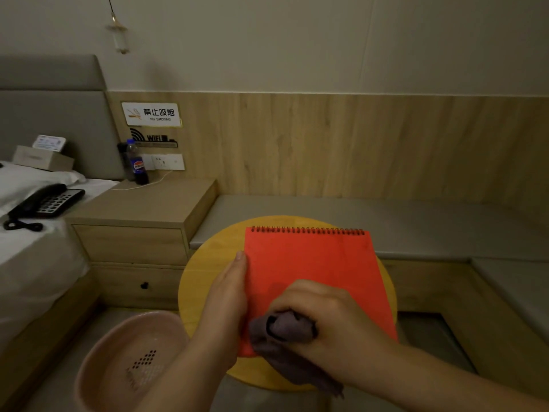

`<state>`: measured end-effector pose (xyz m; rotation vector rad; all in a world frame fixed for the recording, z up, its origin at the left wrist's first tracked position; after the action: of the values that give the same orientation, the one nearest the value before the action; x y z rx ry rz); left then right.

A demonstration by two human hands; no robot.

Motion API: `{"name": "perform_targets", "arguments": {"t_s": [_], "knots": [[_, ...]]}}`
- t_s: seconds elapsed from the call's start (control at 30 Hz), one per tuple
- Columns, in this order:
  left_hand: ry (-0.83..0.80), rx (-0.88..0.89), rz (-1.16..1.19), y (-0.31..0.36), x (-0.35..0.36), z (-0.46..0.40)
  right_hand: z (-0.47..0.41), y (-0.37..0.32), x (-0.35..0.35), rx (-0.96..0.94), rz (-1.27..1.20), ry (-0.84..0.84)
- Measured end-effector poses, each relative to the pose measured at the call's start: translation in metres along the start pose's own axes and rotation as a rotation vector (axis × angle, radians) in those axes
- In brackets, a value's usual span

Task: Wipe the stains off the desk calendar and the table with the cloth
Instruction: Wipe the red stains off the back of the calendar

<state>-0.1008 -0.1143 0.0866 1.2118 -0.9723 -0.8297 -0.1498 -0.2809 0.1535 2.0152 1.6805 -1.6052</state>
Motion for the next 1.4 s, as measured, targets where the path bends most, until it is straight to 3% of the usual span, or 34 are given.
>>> {"name": "perform_targets", "arguments": {"t_s": [0.13,0.3,0.63,1.07,1.4], "knots": [[-0.055,-0.065,0.068,0.000,0.004,0.003,-0.013,0.004,-0.010,0.018,0.043,0.051],[-0.057,0.075,-0.018,0.003,0.000,0.010,-0.043,0.019,-0.028,0.085,0.085,0.203],[-0.110,0.071,-0.022,0.011,0.011,0.026,-0.089,0.048,-0.051,0.166,0.135,0.374],[-0.108,-0.013,0.116,0.004,0.006,0.019,-0.065,0.022,-0.023,0.100,0.055,0.216],[-0.071,-0.142,0.306,0.002,0.005,0.012,-0.010,-0.001,0.008,-0.014,0.014,-0.060]]}}
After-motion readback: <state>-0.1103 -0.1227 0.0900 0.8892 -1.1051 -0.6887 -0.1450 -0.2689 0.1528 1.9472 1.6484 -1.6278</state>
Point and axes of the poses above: each hand's wrist, its own z-axis away from the middle knuckle, its own x-axis out of the palm, y = z × x, the point moved 4 cm from there along -z, towards the middle knuckle, and after that the axes turned 5 degrees about x, right-handed, at the moved point
